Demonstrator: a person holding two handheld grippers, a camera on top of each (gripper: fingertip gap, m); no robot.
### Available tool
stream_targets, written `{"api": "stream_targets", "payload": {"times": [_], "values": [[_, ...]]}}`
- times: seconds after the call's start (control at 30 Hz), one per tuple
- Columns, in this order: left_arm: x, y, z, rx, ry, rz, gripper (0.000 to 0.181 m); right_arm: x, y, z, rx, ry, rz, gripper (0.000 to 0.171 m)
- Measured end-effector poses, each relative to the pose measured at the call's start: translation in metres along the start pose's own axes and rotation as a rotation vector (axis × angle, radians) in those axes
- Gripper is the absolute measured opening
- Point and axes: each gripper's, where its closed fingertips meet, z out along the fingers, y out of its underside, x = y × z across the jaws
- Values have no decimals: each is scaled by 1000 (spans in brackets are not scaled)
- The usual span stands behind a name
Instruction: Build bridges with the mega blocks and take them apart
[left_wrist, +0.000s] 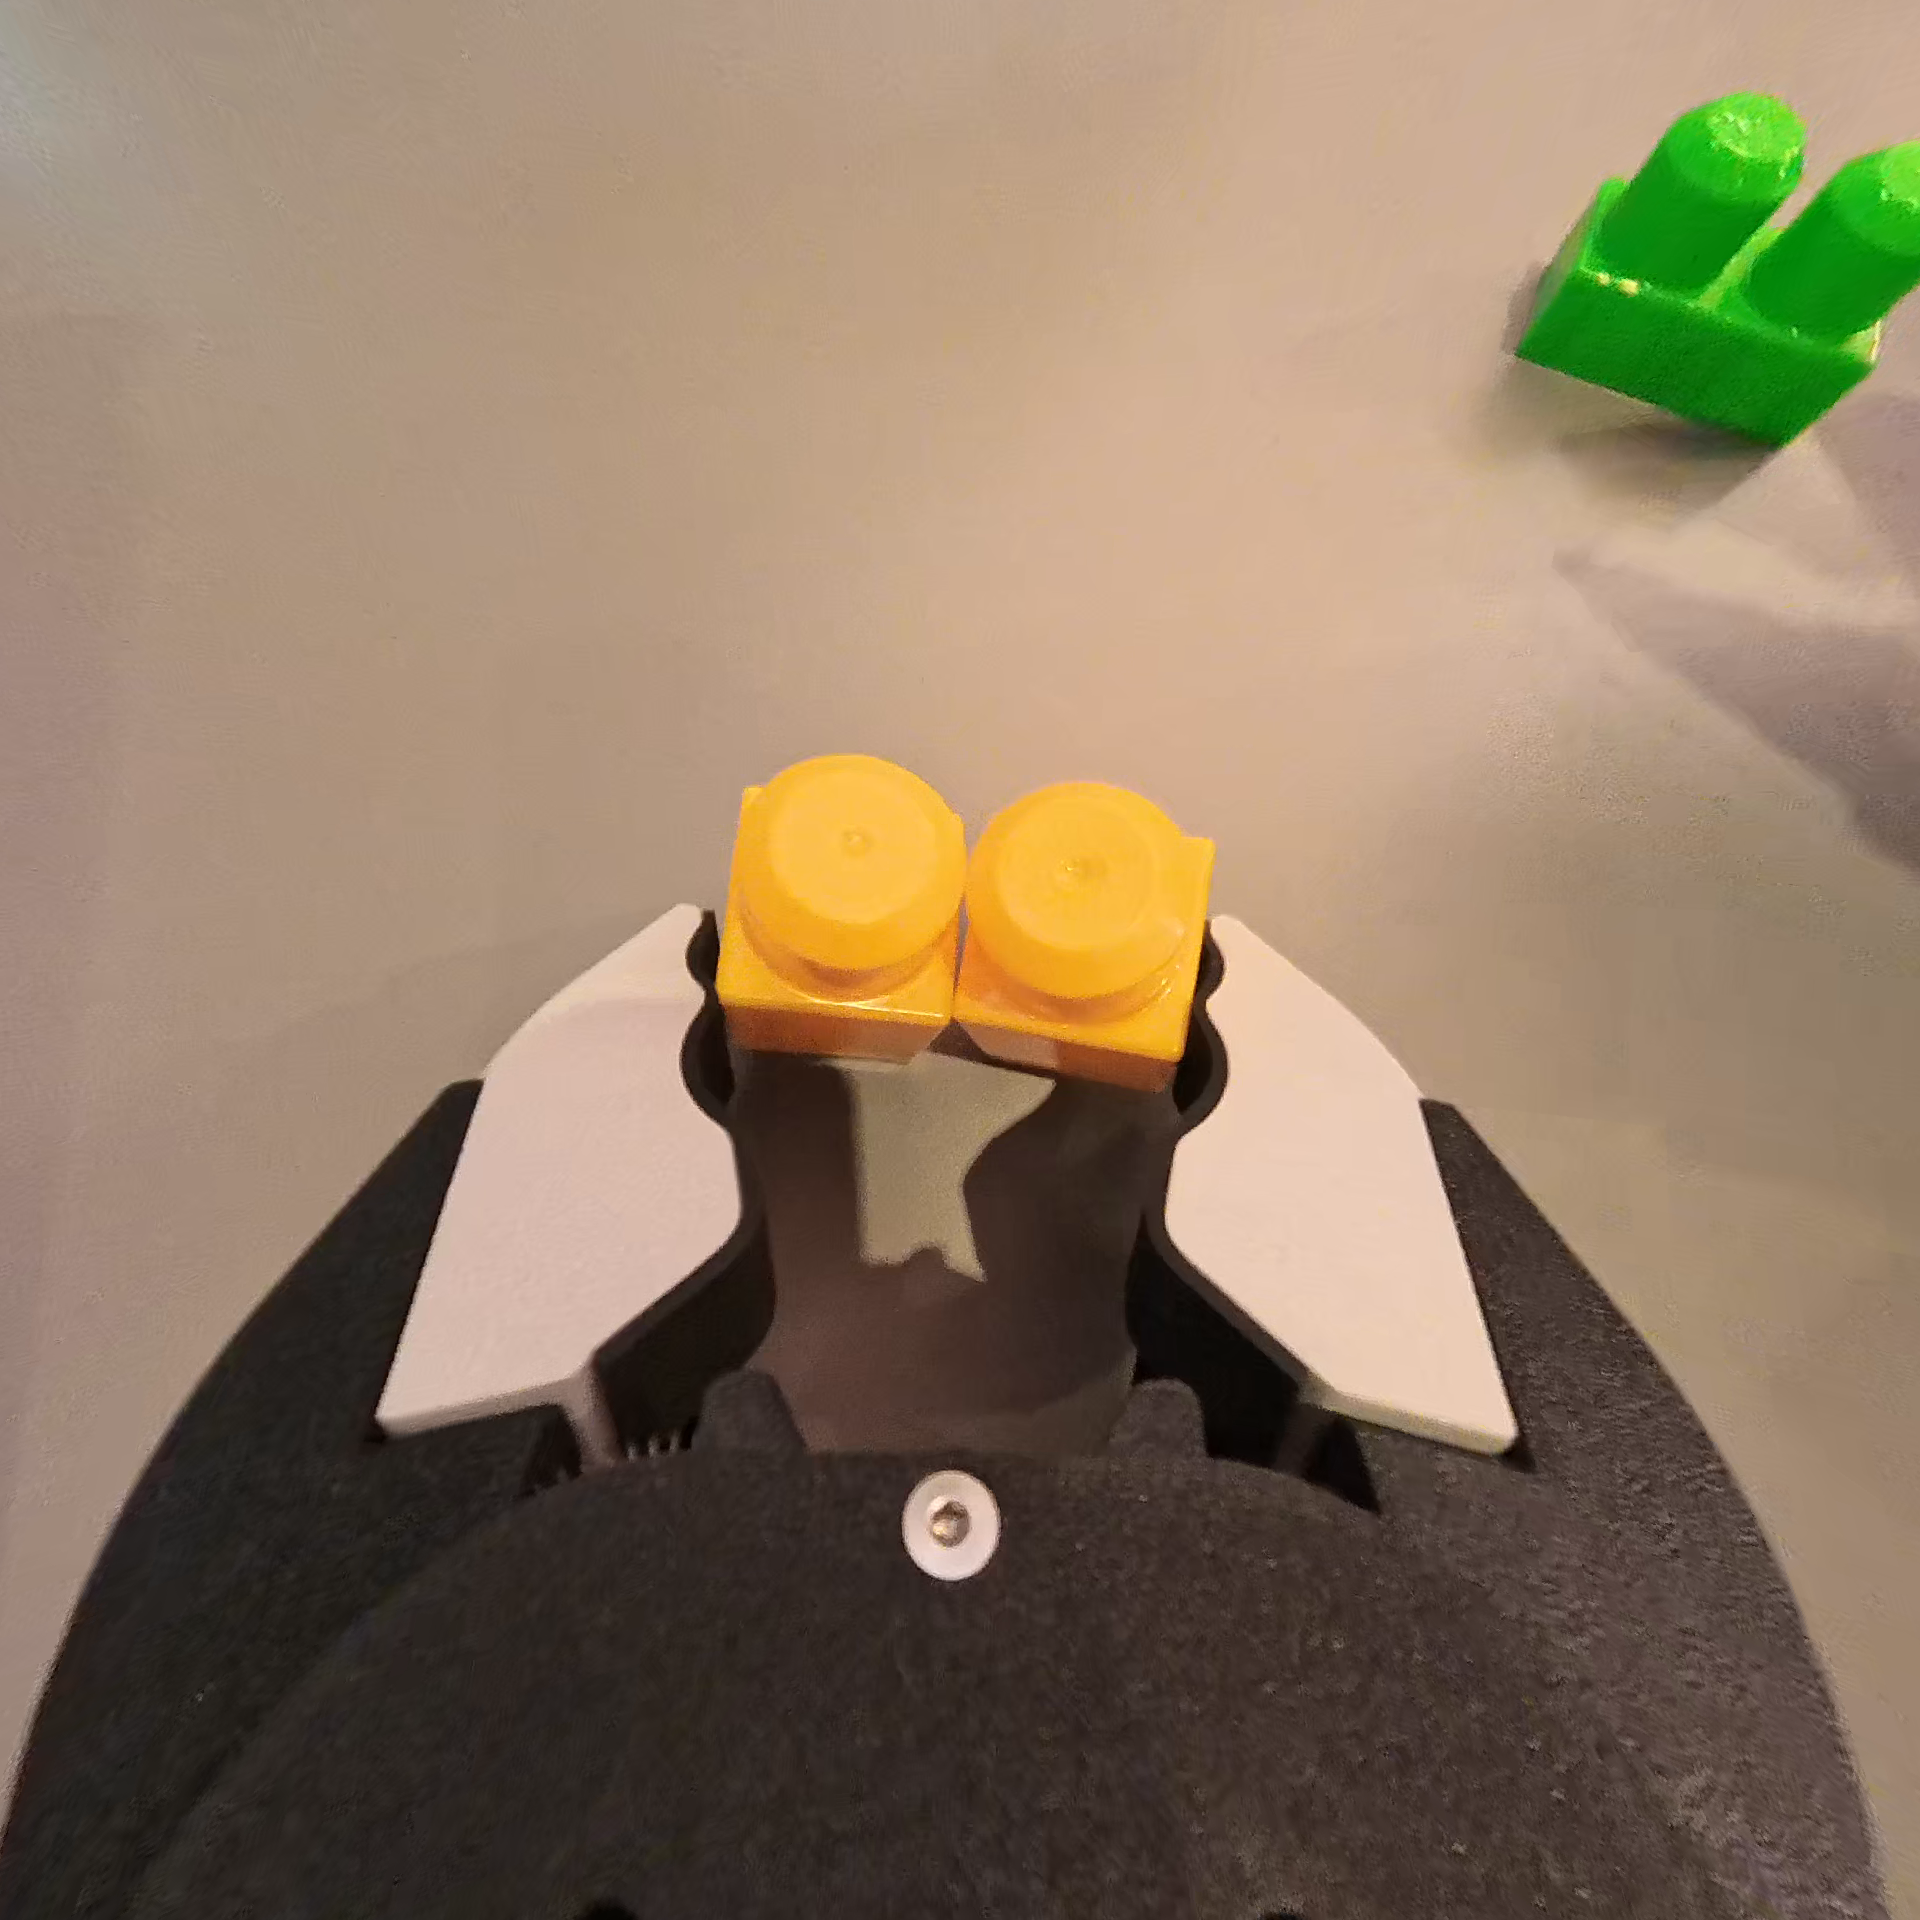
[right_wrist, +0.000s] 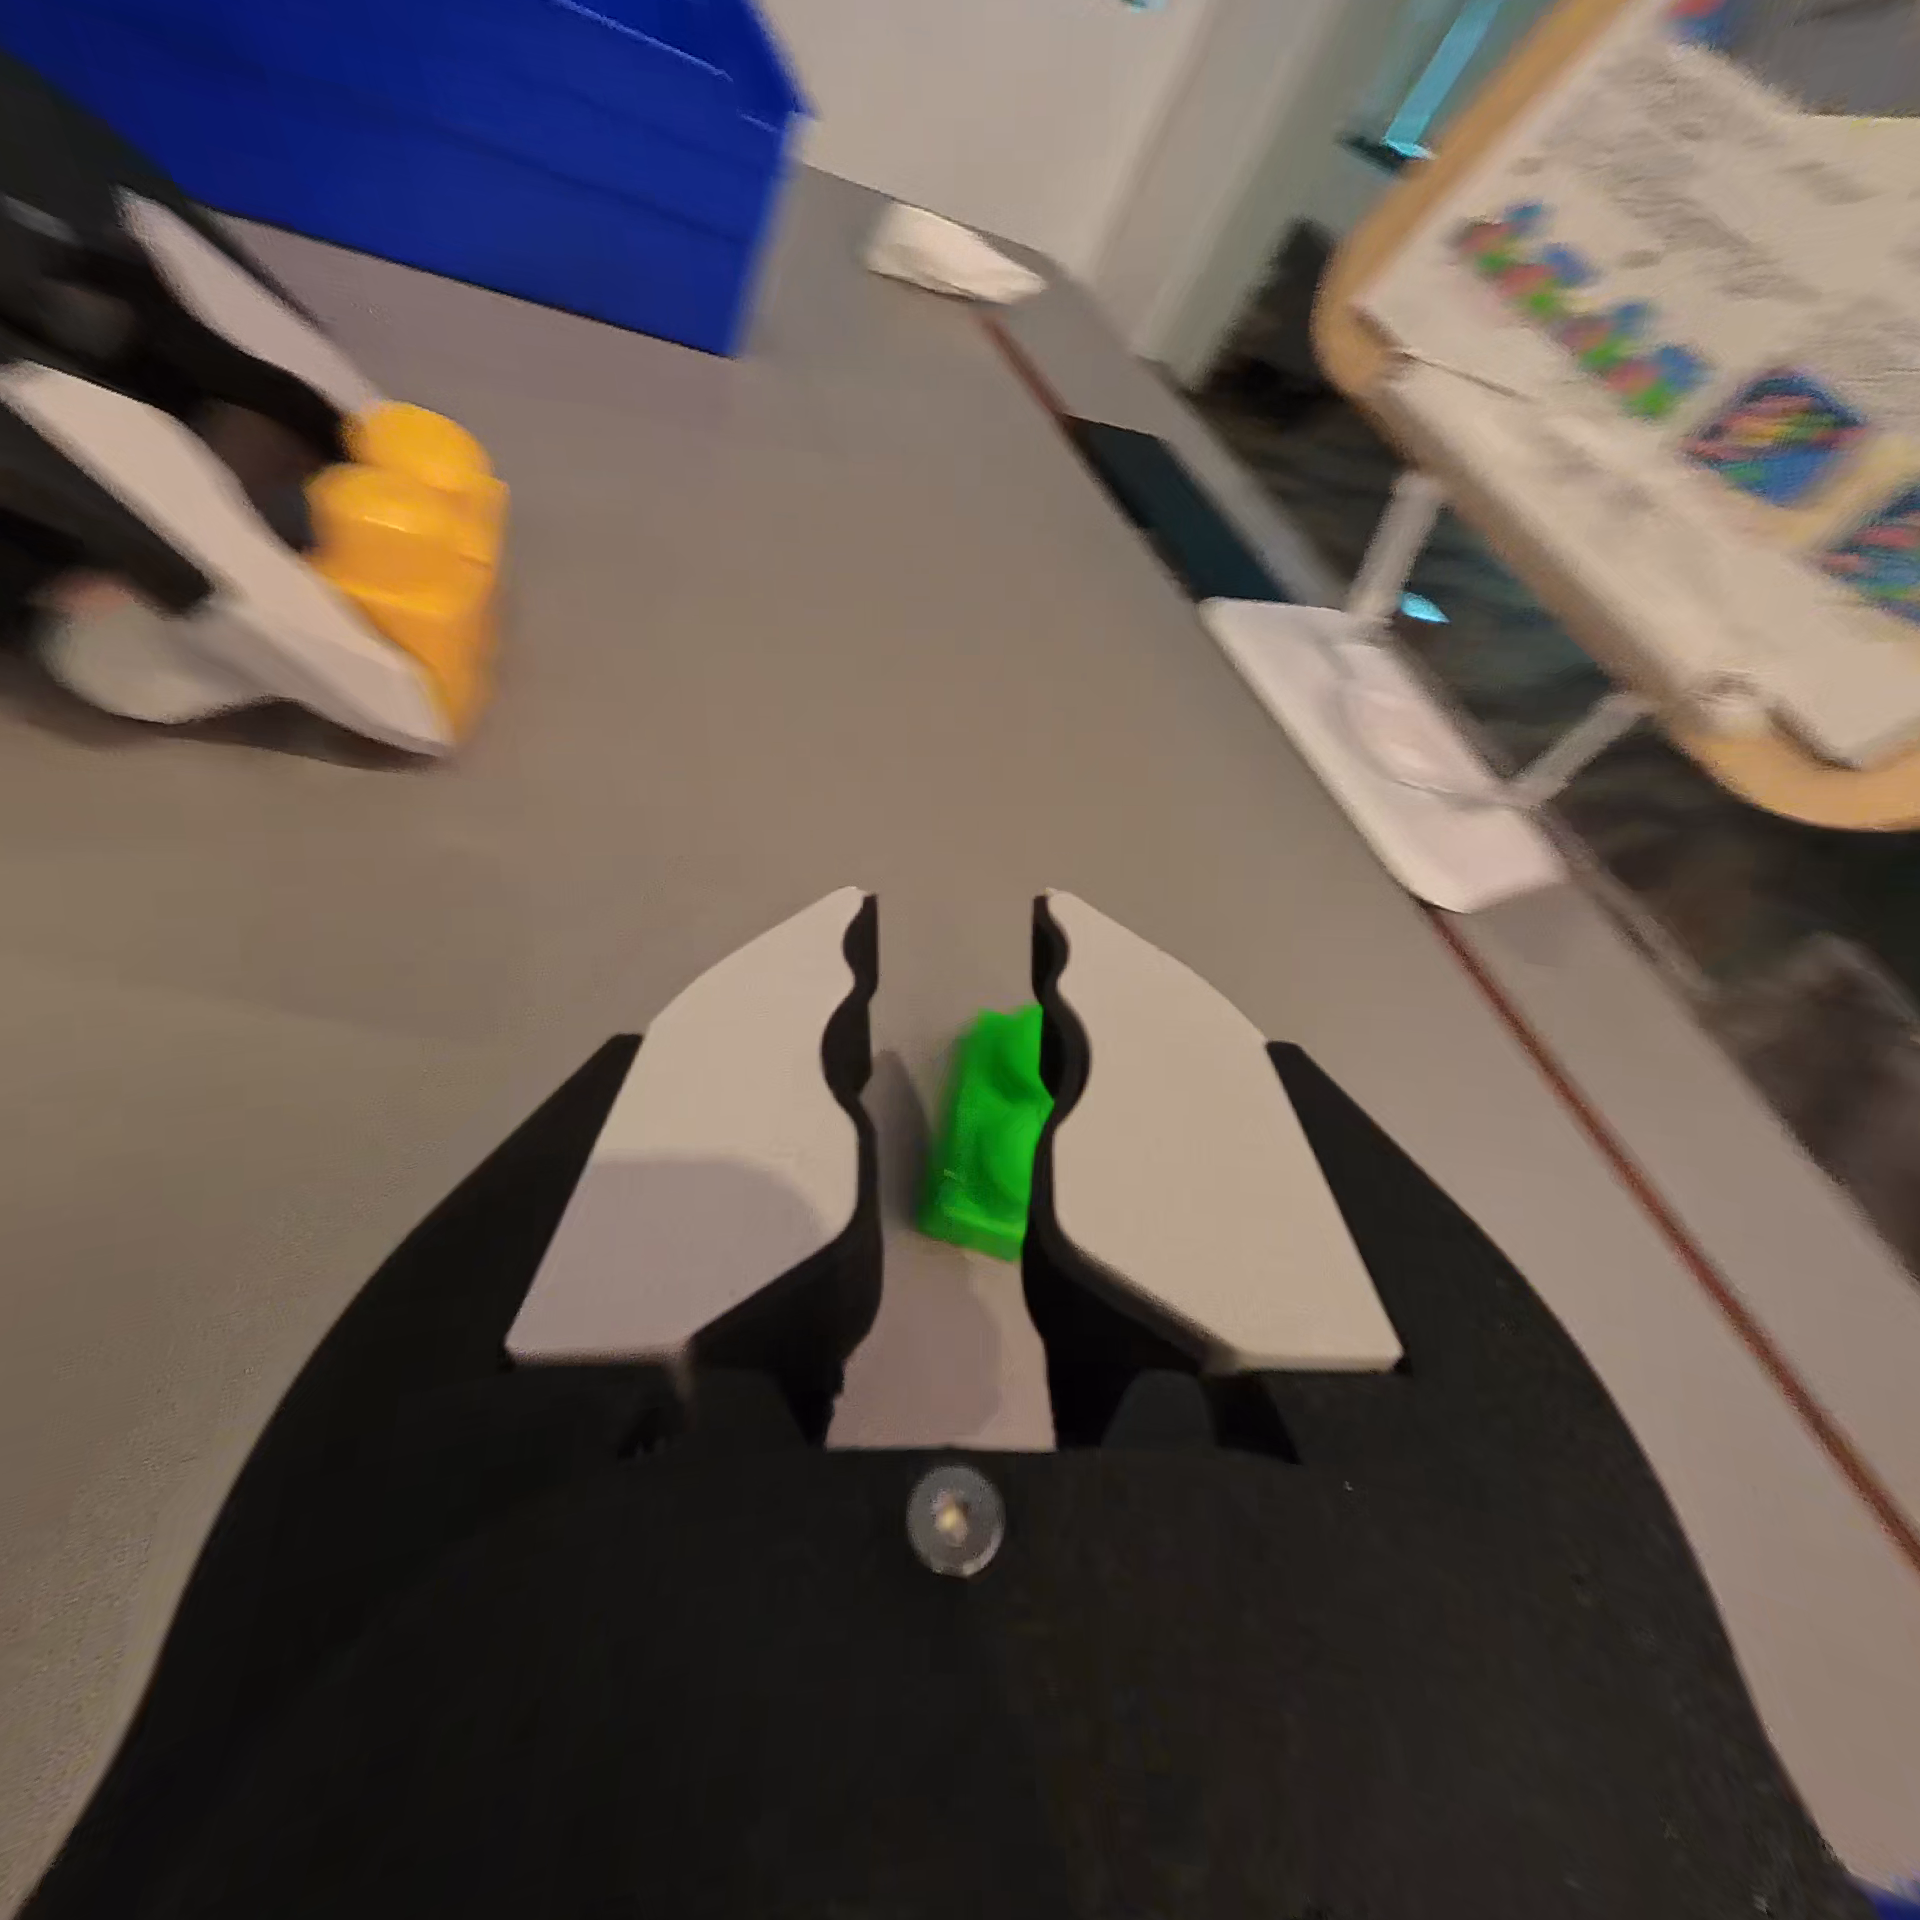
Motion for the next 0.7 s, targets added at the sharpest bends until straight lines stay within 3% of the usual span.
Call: {"api": "stream_targets", "payload": {"times": [0.07,0.33,0.7], "values": [[-1,0,0,3,6,17,86,21,15,-6,-60,93,18,35],[-1,-3,3,-6,87,51,85,24,69,11,-197,-27,383,40],[1,-14,1,60,144,139,85,15,88,33,-302,-30,379,33]]}}
